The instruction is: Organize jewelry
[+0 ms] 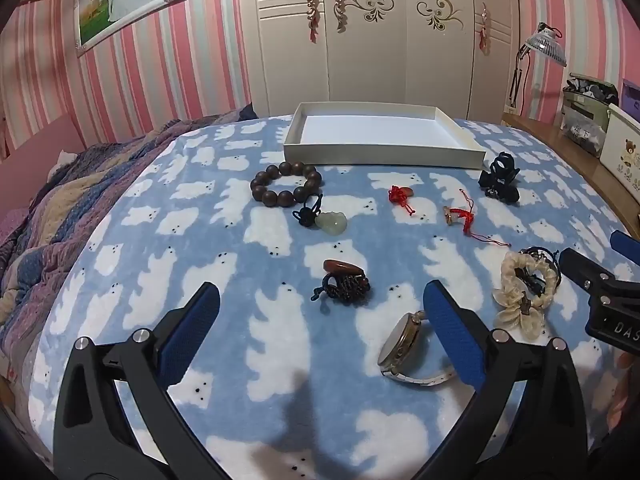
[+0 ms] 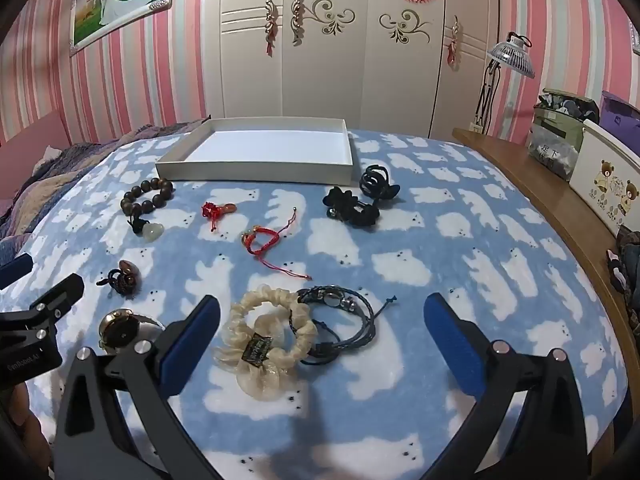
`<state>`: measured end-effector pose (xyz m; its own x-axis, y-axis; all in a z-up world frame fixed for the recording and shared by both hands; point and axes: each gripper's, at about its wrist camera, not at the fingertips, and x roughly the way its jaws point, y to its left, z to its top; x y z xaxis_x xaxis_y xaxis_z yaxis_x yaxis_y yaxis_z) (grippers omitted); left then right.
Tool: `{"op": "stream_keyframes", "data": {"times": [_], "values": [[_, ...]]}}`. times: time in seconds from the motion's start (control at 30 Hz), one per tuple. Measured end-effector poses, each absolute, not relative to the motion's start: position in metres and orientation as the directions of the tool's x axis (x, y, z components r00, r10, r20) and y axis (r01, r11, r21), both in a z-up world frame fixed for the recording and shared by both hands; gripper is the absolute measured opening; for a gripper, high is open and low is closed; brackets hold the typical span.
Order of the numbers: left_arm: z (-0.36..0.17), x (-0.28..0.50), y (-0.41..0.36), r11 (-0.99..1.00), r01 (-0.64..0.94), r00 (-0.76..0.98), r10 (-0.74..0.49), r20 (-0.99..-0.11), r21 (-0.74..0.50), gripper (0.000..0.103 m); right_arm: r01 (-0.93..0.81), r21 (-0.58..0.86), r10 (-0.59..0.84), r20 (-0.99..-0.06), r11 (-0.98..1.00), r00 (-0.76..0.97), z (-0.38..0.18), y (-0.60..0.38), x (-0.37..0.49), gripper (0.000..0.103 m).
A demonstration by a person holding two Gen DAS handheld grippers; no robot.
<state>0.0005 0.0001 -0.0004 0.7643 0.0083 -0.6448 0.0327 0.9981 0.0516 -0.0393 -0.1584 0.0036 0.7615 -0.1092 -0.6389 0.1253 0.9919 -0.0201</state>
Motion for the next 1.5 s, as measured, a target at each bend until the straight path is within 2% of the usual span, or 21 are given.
{"op": "stream_keyframes", "data": {"times": [1.5], "values": [[-0.010,0.014,0.004,0.999,0.017,0.736,0.017,-0.677,0.044,0.100,0.122,-0.023,-0.106,-0.660,0.992,0.743,-0.006,-0.160,-0.030,0.102]]}}
